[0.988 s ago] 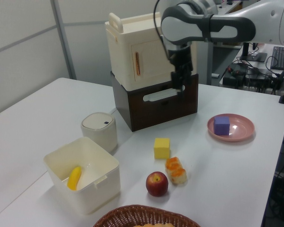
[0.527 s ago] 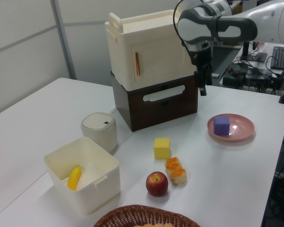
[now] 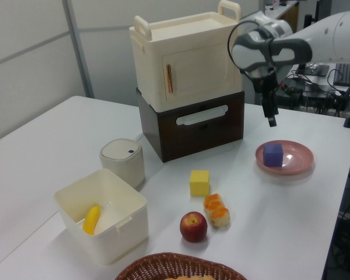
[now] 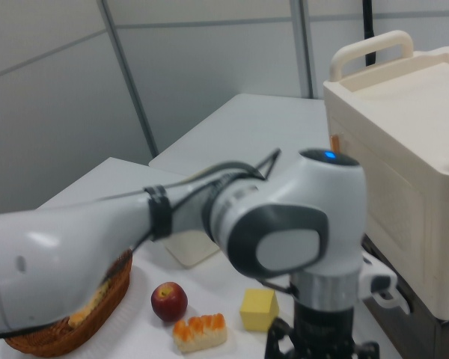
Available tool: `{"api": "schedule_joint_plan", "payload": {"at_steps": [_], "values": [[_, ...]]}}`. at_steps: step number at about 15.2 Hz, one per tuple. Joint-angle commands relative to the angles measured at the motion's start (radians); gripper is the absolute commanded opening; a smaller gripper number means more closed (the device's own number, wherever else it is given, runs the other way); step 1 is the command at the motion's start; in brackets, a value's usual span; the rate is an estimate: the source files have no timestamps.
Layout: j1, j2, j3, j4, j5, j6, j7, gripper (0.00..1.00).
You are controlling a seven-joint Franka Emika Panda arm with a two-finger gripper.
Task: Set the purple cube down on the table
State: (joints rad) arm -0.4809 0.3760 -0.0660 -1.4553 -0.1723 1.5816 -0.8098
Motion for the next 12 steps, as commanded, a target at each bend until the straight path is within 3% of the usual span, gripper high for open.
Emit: {"api": "schedule_joint_plan", "payload": {"at_steps": [1, 7, 12], "values": [[0.005, 0.047, -0.003, -0.019, -0.064, 0.028, -0.04, 1.0], [0.012, 0.101, -0.002, -0.036, -0.069, 0.037, -0.034, 1.0], [0.019, 0.119, -0.002, -0.097, -0.067, 0.145, -0.023, 1.0]]}}
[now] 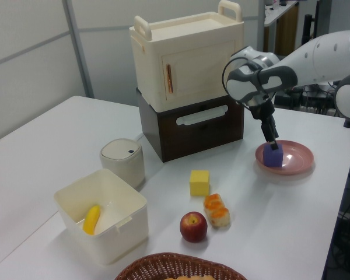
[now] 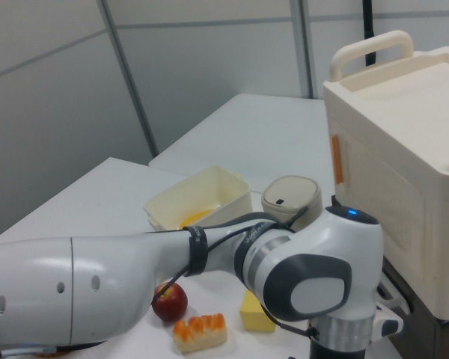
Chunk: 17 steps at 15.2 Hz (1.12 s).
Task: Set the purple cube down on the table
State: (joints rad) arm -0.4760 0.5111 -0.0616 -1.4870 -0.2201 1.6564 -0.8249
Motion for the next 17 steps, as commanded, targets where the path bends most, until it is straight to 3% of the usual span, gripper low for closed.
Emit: {"api": "schedule_joint_plan", "payload": {"at_steps": [1, 4, 6, 7, 8, 14, 17], "values": [[0.016, -0.01, -0.004, -0.07, -0.019, 0.08, -0.008, 1.0], [0.016, -0.008, -0.004, -0.073, -0.019, 0.083, -0.008, 1.0], [0.016, -0.011, -0.004, -0.065, -0.027, 0.076, -0.013, 0.51], [0.016, -0.019, -0.004, -0.064, -0.031, 0.069, -0.014, 0.36], [0.016, -0.026, -0.004, -0.064, -0.031, 0.065, -0.016, 0.29], [0.019, -0.097, 0.006, -0.043, -0.025, -0.003, -0.007, 0.27], [0.062, -0.105, 0.008, 0.004, -0.009, -0.055, 0.003, 0.28]]}}
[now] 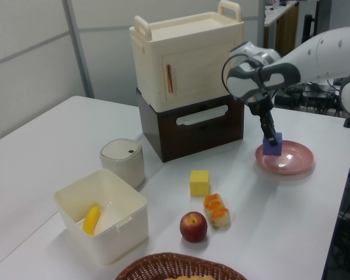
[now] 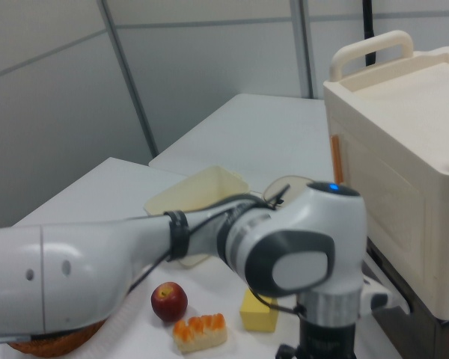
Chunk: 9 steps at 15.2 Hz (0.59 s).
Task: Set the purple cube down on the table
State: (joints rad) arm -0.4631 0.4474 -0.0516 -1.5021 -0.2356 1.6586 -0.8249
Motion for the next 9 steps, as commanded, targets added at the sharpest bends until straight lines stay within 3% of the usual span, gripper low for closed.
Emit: {"api": "schedule_joint_plan", "payload": {"at_steps": [1, 5, 6, 7, 8, 9], "values": [[0.066, -0.042, -0.002, 0.022, 0.021, -0.063, 0.036, 0.28], [0.145, -0.039, -0.002, 0.023, 0.058, -0.057, 0.157, 0.33], [0.162, -0.038, -0.002, 0.02, 0.058, -0.056, 0.173, 0.46], [0.176, -0.036, -0.002, 0.019, 0.056, -0.053, 0.187, 0.76], [0.194, -0.035, -0.004, 0.019, 0.053, -0.053, 0.202, 1.0], [0.205, -0.035, -0.004, 0.019, 0.053, -0.053, 0.211, 1.0]]}}
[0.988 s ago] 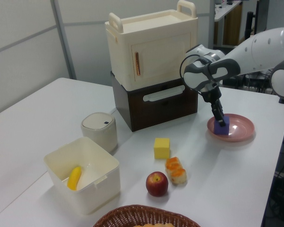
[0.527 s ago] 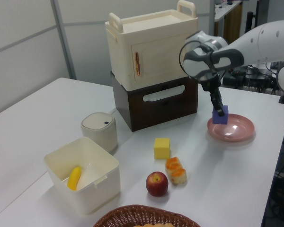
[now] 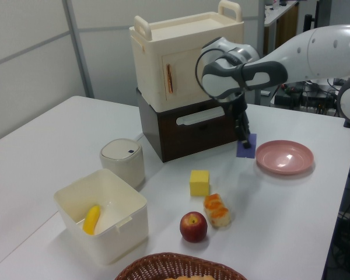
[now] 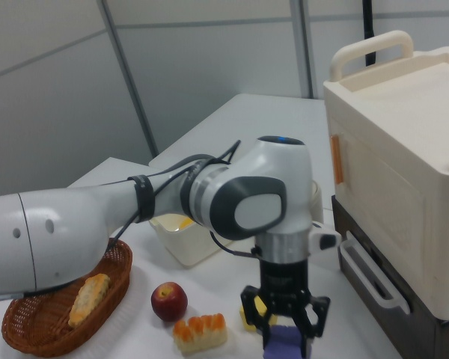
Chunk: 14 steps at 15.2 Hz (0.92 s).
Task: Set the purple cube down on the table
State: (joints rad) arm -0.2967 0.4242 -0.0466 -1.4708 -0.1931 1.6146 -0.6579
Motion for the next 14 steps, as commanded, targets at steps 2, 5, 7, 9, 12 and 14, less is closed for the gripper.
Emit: {"api": "schedule_joint_plan", "payload": {"at_steps": [2, 5, 7, 9, 12, 14], "values": [[0.057, -0.016, -0.007, -0.008, 0.014, -0.018, 0.05, 1.0], [0.123, -0.051, -0.009, -0.005, 0.011, -0.012, 0.17, 1.0], [0.152, -0.097, -0.007, -0.003, 0.014, -0.015, 0.225, 1.0], [0.188, -0.137, -0.007, 0.019, 0.02, -0.022, 0.248, 1.0], [0.221, -0.179, -0.007, 0.021, 0.057, -0.022, 0.328, 1.0], [0.243, -0.194, -0.006, 0.021, 0.063, -0.022, 0.406, 1.0]]}}
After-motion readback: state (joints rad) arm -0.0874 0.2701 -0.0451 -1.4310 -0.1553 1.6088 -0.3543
